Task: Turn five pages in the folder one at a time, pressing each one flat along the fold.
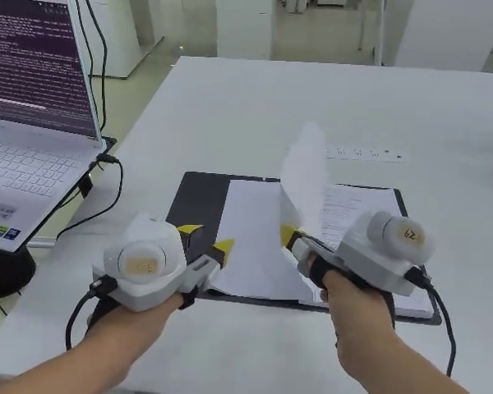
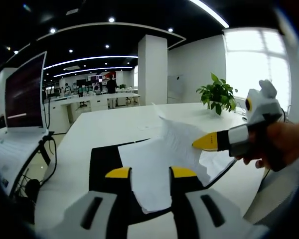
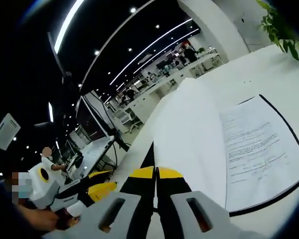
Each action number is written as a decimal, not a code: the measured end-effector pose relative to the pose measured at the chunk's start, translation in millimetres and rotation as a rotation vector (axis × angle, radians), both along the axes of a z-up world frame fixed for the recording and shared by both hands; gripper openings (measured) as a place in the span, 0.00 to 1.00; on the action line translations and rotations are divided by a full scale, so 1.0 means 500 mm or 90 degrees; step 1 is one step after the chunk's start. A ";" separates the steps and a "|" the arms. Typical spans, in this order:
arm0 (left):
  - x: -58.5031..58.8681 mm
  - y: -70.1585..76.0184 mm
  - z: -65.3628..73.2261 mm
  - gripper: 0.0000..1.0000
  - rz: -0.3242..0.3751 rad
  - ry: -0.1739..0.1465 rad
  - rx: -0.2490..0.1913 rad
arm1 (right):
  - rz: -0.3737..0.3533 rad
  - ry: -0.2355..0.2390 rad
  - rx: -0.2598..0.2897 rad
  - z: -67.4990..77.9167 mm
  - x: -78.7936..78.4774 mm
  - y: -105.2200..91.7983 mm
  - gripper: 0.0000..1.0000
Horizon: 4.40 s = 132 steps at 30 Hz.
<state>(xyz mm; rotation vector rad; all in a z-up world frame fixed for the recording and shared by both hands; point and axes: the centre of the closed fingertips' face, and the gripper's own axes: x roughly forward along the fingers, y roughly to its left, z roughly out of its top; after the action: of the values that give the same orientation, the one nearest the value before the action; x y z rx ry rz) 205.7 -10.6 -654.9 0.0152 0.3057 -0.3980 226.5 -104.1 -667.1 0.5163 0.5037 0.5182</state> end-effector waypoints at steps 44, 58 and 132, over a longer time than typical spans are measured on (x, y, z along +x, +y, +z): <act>-0.013 0.045 -0.083 0.28 0.023 0.065 -0.001 | 0.227 0.008 -0.189 -0.195 -0.070 0.157 0.13; 0.037 -0.074 -0.187 0.27 -0.050 0.124 0.040 | 0.082 -0.018 -0.170 -0.142 -0.017 -0.048 0.09; 0.028 -0.053 -0.270 0.26 0.024 0.090 0.032 | 0.074 -0.090 -0.271 -0.220 0.452 -0.115 0.00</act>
<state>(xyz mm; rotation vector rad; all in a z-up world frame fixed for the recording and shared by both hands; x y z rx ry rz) 219.7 -37.1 -790.0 0.0305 0.4541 -0.3554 452.3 -161.8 -777.1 0.0429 0.4936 0.5357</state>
